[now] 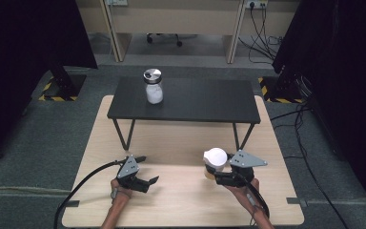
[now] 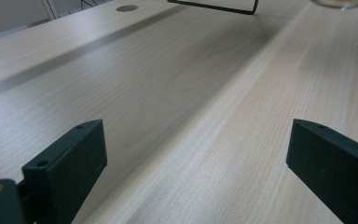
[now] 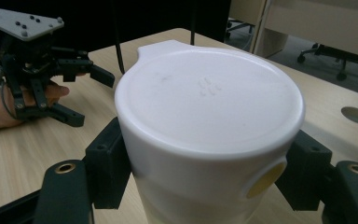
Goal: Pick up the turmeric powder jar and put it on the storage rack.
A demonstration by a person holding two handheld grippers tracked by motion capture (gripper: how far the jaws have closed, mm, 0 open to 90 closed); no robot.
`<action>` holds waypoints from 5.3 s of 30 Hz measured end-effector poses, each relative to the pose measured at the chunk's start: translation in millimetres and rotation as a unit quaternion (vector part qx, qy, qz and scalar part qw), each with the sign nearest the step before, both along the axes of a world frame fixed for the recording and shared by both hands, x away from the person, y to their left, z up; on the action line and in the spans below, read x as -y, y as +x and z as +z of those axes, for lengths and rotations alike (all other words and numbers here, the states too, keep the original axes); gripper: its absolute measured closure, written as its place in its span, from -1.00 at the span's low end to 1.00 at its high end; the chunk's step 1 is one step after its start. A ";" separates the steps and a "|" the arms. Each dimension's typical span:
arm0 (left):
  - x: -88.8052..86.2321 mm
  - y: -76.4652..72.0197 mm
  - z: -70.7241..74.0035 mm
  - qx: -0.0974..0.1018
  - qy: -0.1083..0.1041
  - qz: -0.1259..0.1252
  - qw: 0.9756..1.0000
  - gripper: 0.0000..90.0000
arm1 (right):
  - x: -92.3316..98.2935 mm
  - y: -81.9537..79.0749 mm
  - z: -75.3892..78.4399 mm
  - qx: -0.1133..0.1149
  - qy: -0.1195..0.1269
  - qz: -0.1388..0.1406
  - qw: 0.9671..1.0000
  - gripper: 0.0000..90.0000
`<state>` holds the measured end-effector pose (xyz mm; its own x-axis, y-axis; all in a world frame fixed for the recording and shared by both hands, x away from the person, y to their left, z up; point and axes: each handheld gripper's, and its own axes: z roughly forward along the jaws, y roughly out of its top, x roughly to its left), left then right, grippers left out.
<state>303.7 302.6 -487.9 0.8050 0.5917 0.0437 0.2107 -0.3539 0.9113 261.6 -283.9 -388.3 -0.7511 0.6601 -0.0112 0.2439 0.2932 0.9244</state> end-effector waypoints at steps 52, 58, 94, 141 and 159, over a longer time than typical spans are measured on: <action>-3.0 2.0 -1.7 -0.002 -0.011 0.002 1.000 -0.91 | -129.0 172.9 173.1 -0.015 0.008 -0.096 0.995 -0.32; -3.2 2.4 -1.6 -0.003 -0.011 0.002 1.000 -0.91 | -131.9 177.0 171.9 -0.016 0.009 -0.097 0.995 -0.32; -2.6 1.0 -1.7 -0.001 -0.010 0.002 1.000 -0.91 | -103.0 161.7 206.7 -0.052 -0.047 -0.043 0.997 -0.97; -2.1 0.3 -1.1 -0.002 -0.008 0.003 1.000 -0.91 | -7.6 41.8 -66.1 -0.045 0.018 0.037 0.998 -0.98; -2.0 -0.1 -1.0 -0.003 -0.007 0.003 1.000 -0.91 | 1.9 42.4 -110.2 -0.034 0.065 0.039 0.997 -0.98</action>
